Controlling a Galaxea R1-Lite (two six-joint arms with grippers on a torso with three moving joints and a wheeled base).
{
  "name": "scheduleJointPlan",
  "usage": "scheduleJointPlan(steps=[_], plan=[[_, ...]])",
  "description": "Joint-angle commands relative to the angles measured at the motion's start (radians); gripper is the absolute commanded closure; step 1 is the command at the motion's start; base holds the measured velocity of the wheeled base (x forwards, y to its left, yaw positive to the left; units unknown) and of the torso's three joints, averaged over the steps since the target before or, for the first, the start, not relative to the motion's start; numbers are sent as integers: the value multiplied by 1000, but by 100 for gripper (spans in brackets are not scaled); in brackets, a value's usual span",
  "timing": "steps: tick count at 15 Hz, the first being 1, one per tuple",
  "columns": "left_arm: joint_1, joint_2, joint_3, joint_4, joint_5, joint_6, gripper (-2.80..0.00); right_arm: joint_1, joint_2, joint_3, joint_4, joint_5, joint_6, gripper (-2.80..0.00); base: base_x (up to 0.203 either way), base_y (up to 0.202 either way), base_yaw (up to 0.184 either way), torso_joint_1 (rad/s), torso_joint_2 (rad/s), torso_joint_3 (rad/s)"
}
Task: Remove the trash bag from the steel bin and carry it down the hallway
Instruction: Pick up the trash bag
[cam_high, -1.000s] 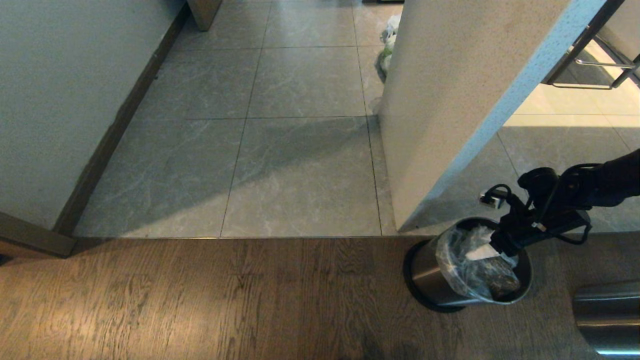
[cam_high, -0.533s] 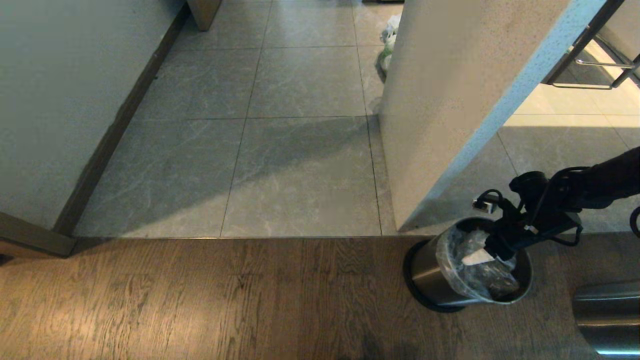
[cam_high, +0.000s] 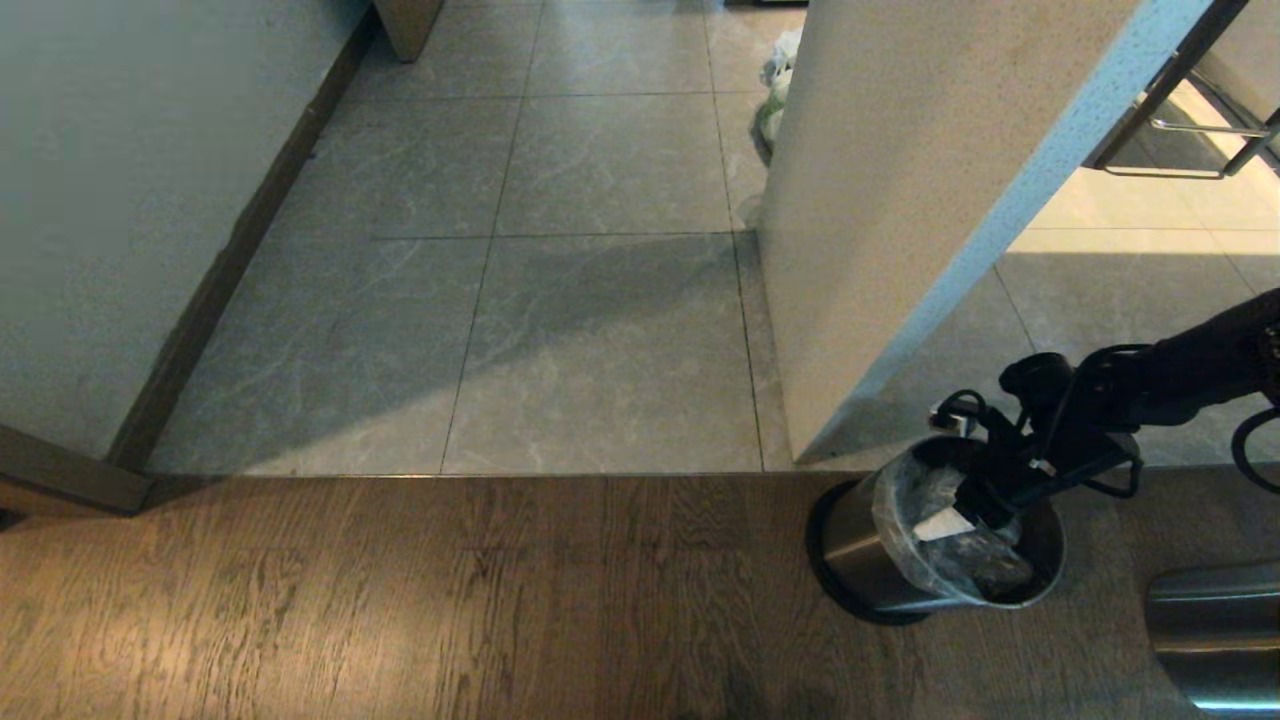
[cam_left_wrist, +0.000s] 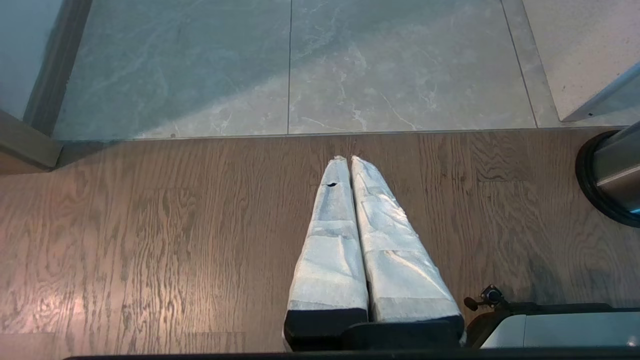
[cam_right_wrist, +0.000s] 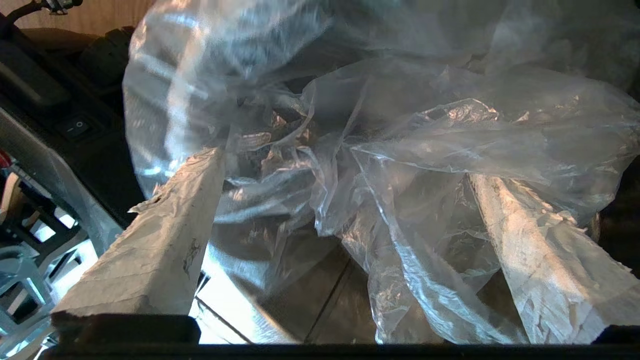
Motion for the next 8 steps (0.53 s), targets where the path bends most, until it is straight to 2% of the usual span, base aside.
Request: scheduleJointPlan(steps=[1, 8], plan=[[0, 0, 0, 0, 0, 0, 0, 4, 21, -14, -7, 3, -5, -280, 0, 0, 0, 0, 0, 0], [0, 0, 0, 0, 1, 0, 0, 12, 59, -44, -16, -35, -8, -280, 0, 0, 0, 0, 0, 0]])
